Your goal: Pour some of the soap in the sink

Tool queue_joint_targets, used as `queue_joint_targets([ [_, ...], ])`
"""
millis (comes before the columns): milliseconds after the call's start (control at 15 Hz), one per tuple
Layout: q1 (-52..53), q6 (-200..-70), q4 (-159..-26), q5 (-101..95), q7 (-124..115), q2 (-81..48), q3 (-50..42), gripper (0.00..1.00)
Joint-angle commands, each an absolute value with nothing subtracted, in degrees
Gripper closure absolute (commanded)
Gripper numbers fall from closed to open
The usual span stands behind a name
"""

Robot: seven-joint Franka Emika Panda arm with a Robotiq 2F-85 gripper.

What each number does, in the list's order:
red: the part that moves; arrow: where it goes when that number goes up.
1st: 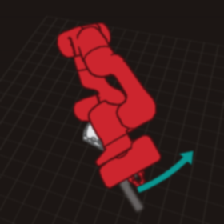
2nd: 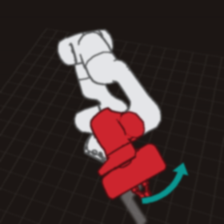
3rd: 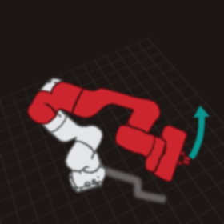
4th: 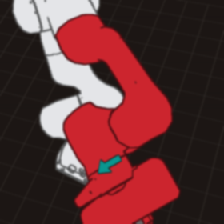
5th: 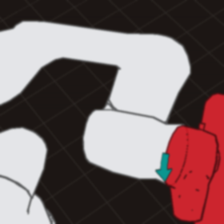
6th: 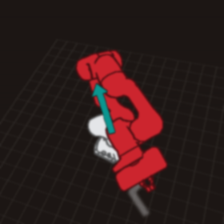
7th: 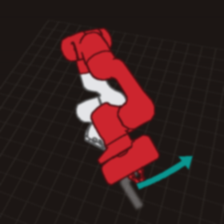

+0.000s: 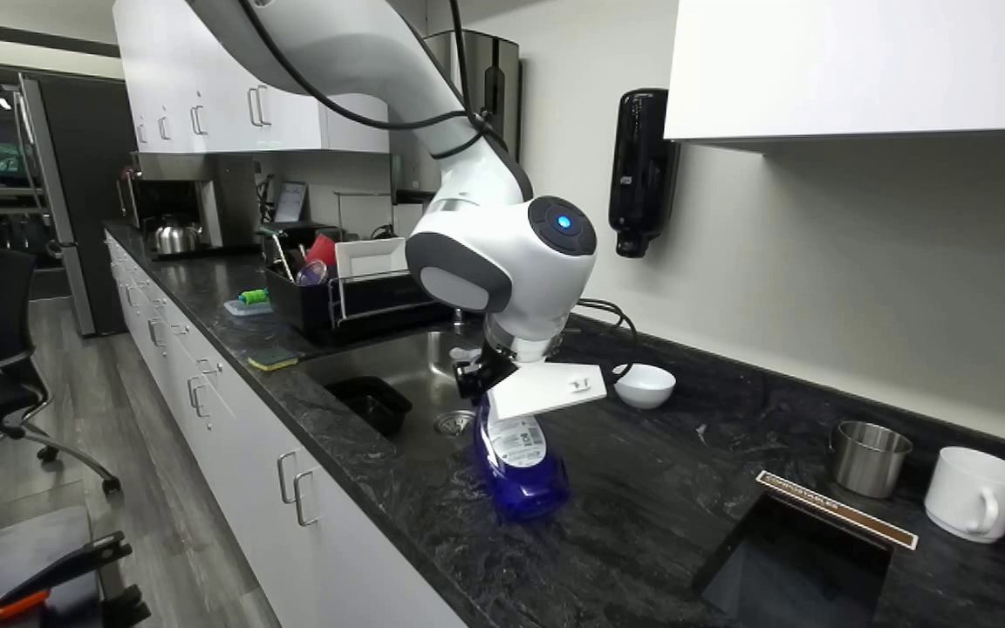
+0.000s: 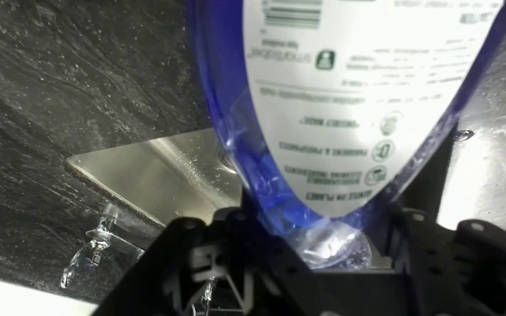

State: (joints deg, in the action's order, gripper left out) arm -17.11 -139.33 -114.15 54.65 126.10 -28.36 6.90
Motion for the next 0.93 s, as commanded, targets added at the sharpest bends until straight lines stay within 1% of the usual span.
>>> queue_joint_targets([
  [0,-16.31,-138.53,-115.50,58.88,127.82,-26.33,5.55,0.66],
  [867,-14.94,-136.13,-115.18,69.00,127.33,-25.52,2.51,0.66],
])
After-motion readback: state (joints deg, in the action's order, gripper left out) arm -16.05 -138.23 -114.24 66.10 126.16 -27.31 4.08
